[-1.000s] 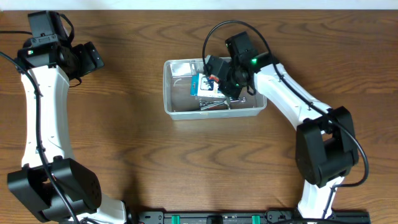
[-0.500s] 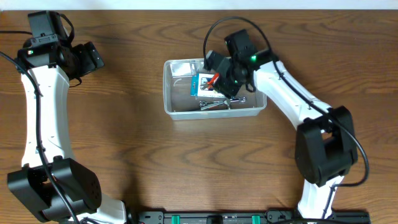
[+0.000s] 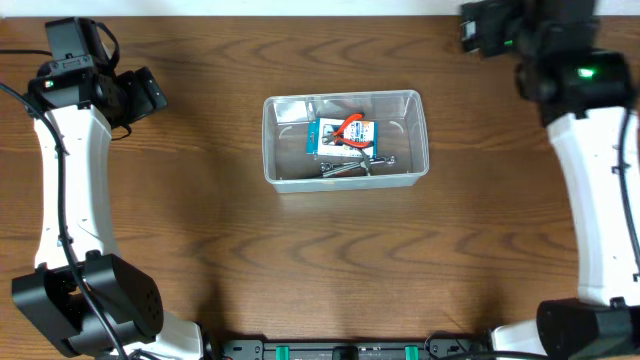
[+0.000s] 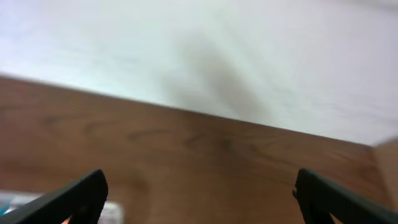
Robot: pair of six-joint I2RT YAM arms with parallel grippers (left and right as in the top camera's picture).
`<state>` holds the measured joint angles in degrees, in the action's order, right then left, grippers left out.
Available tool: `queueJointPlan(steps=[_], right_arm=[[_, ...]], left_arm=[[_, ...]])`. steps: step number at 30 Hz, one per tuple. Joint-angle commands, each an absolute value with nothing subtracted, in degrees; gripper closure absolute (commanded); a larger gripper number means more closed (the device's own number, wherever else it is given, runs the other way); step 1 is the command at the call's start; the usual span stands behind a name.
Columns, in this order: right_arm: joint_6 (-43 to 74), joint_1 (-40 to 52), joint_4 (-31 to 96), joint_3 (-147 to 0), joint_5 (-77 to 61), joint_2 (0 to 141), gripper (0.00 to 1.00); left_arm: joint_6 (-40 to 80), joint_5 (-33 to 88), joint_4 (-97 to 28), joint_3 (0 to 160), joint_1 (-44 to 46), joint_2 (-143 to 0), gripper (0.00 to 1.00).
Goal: Pack container
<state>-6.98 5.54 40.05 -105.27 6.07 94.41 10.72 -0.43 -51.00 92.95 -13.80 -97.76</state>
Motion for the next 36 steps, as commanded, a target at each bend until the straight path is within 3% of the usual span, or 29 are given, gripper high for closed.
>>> queueJointPlan(steps=[1,30,36], right_arm=[[-4.1,4.29,40.07,-105.12,6.85,95.2,0.01],[-4.1,3.77,50.85,-105.1,6.87,95.26,0.01],[-4.1,3.77,50.85,-105.1,6.87,95.26,0.01]], left_arm=[[11.27,-0.91,-51.18,93.23,-13.98,-98.06,0.02],[11.29,-0.91,-51.18,93.08,-13.96,-98.15,0.02],[11.25,-0.93,-51.22,93.08,-13.19,-91.35,0.02]])
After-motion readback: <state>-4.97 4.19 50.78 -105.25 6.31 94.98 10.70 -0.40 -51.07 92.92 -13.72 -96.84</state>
